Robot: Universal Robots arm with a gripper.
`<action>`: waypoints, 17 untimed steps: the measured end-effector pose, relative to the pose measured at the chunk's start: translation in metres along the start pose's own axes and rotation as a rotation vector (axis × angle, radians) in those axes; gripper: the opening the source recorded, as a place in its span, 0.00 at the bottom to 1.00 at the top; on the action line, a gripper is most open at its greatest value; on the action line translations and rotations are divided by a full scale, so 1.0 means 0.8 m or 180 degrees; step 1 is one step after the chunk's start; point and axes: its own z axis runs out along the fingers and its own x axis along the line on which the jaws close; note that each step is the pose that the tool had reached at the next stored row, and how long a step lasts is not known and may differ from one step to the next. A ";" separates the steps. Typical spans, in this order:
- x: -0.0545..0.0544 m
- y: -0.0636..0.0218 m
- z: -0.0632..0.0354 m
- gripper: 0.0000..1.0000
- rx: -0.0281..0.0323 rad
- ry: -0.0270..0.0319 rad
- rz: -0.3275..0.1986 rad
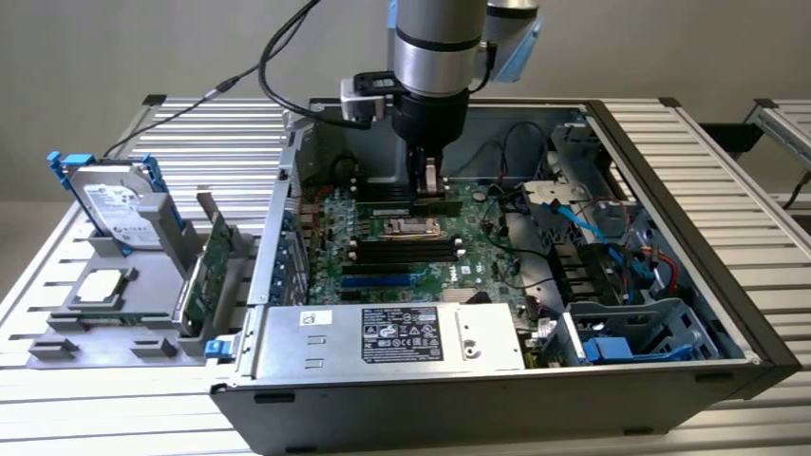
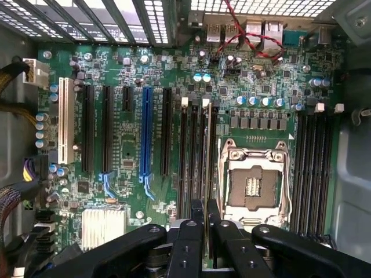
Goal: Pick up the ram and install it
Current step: 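Insert the ram into the slot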
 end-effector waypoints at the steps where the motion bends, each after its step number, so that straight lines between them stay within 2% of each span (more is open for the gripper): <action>1: 0.000 0.000 0.002 0.14 0.0000 0.0000 -0.0004; 6: 0.003 0.000 0.014 0.14 -0.0004 0.0001 -0.0056; 10: 0.006 0.000 0.023 0.14 -0.0022 0.0001 -0.0111; 13: 0.008 0.000 0.029 0.14 -0.0026 0.0001 -0.0142; 15: 0.009 0.000 0.033 0.14 -0.0036 0.0001 -0.0145; 17: 0.009 -0.001 0.035 0.14 -0.0053 0.0005 -0.0144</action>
